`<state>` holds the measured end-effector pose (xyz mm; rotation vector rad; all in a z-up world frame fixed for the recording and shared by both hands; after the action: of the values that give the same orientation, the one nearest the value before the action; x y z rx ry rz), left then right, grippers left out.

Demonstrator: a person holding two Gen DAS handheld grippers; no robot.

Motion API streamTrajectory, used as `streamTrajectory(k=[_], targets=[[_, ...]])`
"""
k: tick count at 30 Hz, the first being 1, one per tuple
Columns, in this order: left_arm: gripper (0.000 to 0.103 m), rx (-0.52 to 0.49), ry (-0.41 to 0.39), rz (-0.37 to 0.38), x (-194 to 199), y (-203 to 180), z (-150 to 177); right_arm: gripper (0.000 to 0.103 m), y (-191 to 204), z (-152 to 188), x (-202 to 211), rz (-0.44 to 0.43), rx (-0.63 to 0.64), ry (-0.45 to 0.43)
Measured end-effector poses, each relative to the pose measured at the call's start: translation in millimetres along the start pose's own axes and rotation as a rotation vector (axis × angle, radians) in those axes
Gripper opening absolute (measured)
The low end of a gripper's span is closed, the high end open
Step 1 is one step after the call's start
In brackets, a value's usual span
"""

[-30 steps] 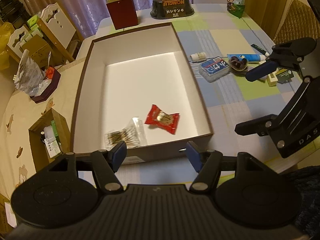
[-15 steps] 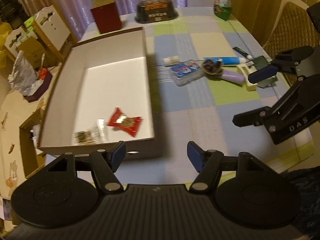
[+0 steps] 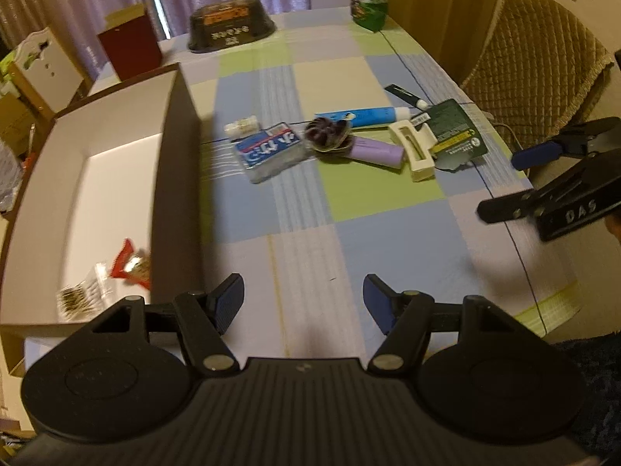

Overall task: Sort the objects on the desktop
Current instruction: 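Grasp the blue toothpick box with the left tool while the right tool grasps the green ointment jar card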

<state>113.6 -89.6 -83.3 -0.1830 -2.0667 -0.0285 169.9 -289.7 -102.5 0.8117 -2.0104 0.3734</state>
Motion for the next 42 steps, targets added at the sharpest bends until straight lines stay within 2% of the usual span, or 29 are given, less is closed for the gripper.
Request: streamTrajectory(k=[7,13,25,29,32,35,42], targets=[[0.064,-0.149,0.008,0.004,-30.5,-20.8,-18.8,0.094,-47.2,27.3,7.7,0.06,-0.139,0.012],[0.064,-0.346,-0.01,-0.001,-54.1,-26.7,-53.7,0.094,-78.8,39.3,9.1,0.089,-0.219,0.009],[0.059,-0.663,0.069,0.023,-128.0,-25.4,-123.6,0.094,-129.9,48.5,1.5,0.147,-0.358,0.03],[0.056,-0.713,0.148,0.021,-163.0,-23.6,-141.9,0.094,-140.6,47.4,-1.1,0.161,-0.408,0.03],[0.05,-0.779,0.201,0.018,-184.8,-24.8,-143.7,0.094,-147.2,48.2,-3.4,0.167,-0.45,0.033],[0.05,-0.828,0.257,0.018,-203.5,-23.9,-143.2,0.094,-153.2,51.7,-6.9,0.176,-0.489,0.045],[0.052,-0.75,0.289,-0.013,-201.8,-24.3,-125.4,0.094,-165.1,58.5,-10.4,0.171,-0.561,0.052]])
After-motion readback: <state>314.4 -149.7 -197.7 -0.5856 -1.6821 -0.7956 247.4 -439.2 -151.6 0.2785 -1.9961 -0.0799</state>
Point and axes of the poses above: each gripper's, at about its wrist camera, not at the fingertips, and x roughly against the way its jaws point, y to its left, z to its underside, the point moved 6 cm from there along -x, roughly the way its jaws point, and after that the axes turned 14 degrees about x, right-handed, at the moved point
